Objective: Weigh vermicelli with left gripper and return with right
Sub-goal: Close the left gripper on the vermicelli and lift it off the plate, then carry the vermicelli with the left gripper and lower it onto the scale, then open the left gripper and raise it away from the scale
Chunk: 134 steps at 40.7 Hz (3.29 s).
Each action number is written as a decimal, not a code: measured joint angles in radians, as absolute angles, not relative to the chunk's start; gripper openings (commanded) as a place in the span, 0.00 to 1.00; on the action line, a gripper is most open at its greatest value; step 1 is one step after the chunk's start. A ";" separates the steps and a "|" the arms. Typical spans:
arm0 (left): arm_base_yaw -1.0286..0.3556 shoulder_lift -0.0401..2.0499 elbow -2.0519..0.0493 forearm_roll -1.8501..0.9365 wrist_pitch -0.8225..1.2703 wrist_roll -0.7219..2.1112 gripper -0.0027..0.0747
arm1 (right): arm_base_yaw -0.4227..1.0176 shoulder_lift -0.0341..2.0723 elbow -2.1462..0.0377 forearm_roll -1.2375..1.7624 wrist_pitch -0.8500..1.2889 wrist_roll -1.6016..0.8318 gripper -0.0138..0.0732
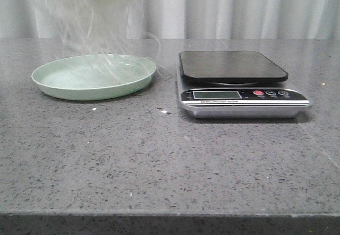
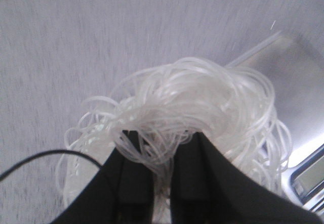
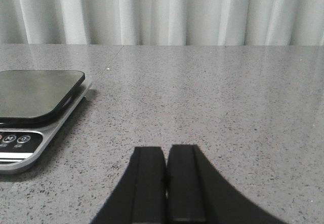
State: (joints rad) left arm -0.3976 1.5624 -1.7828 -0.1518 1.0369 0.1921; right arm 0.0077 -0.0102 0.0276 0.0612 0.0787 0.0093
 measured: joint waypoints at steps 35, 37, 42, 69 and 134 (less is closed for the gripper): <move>-0.556 1.690 -1.968 -0.564 0.867 0.229 0.22 | 0.008 -0.010 0.028 0.061 0.077 0.009 0.33; -0.561 1.708 -1.968 -0.562 0.862 0.230 0.22 | 0.008 -0.010 0.028 0.061 0.077 0.009 0.33; -0.574 1.764 -1.968 -0.549 0.853 0.231 0.22 | 0.008 -0.010 0.028 0.061 0.077 0.009 0.33; -0.647 1.986 -1.968 -0.413 0.942 0.238 0.22 | 0.008 -0.010 0.028 0.061 0.074 0.009 0.33; -0.659 1.556 -1.887 0.112 1.131 0.092 0.42 | 0.008 -0.011 0.028 0.063 0.070 0.009 0.33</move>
